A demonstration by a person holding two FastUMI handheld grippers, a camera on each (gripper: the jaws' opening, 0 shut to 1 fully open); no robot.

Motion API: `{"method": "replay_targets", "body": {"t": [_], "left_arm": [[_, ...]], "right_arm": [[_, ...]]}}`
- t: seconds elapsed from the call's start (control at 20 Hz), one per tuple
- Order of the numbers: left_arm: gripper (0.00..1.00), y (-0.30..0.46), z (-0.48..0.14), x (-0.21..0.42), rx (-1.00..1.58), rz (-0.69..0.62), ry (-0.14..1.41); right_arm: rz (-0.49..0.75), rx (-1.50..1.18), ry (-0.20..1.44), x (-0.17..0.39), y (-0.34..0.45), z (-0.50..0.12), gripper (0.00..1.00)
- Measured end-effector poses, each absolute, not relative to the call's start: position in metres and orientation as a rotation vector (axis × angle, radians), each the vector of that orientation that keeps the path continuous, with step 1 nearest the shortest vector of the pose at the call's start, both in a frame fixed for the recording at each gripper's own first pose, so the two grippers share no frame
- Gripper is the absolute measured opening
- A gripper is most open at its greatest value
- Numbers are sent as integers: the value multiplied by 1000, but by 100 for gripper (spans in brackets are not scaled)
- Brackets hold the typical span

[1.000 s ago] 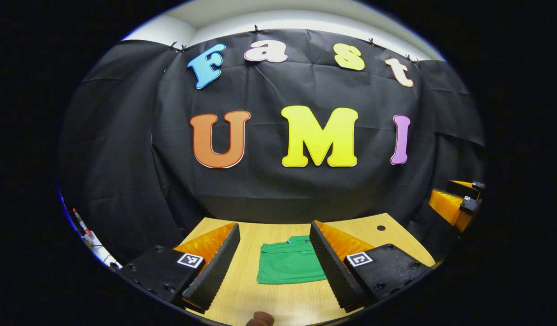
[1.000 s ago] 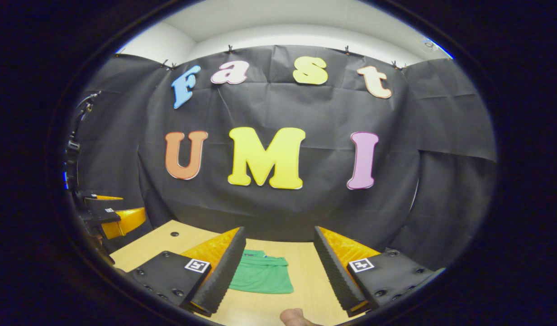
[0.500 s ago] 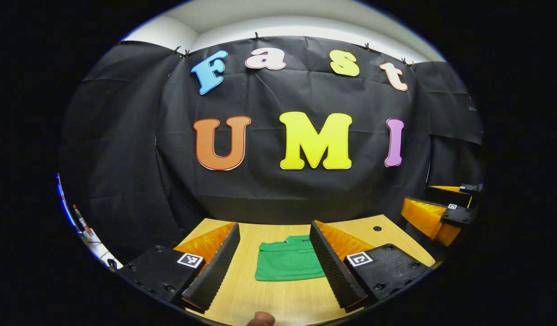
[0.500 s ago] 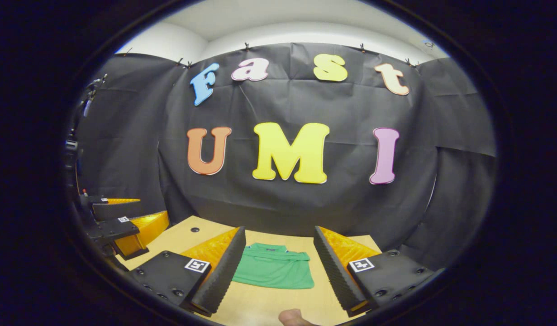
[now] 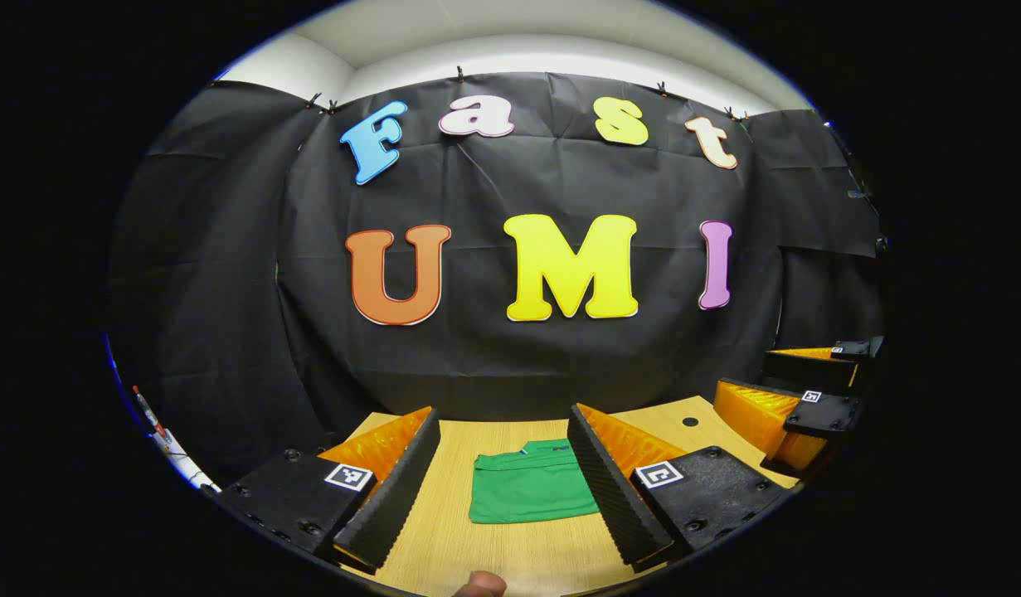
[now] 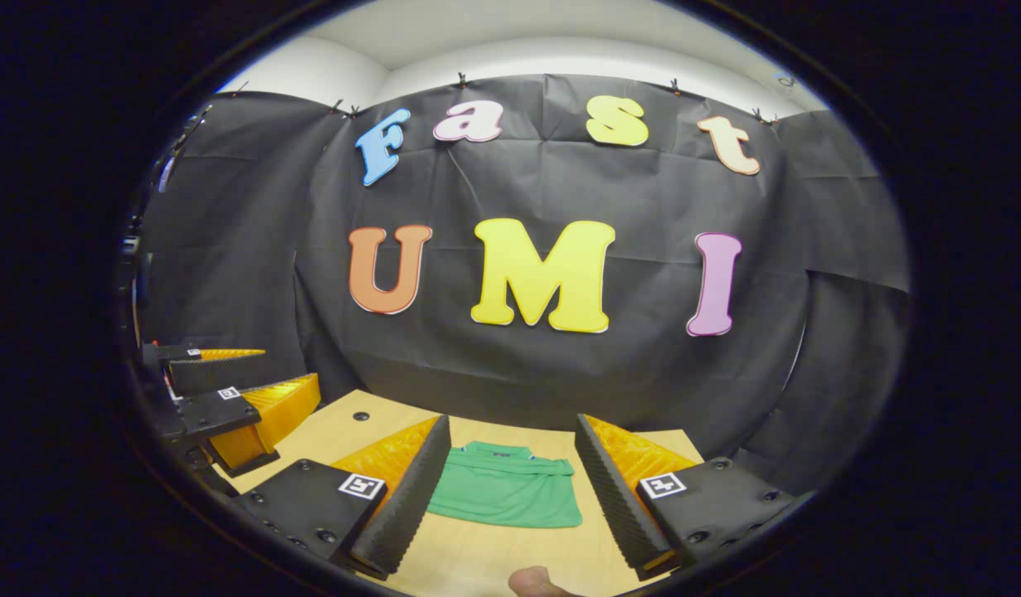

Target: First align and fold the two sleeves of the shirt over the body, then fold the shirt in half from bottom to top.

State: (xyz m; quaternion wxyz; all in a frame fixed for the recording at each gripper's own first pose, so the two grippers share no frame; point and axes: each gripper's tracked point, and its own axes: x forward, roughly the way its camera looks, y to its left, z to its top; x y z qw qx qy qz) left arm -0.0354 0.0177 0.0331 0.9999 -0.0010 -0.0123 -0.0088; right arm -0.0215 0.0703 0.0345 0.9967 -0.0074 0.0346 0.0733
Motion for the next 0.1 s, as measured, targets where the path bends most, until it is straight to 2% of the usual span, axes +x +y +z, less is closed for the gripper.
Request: {"method": "replay_targets", "body": {"t": [0.1], "left_arm": [[99,17,36,-36,6,-22,-31]], "right_arm": [[146,-14,72,-20,72,32,96]]}}
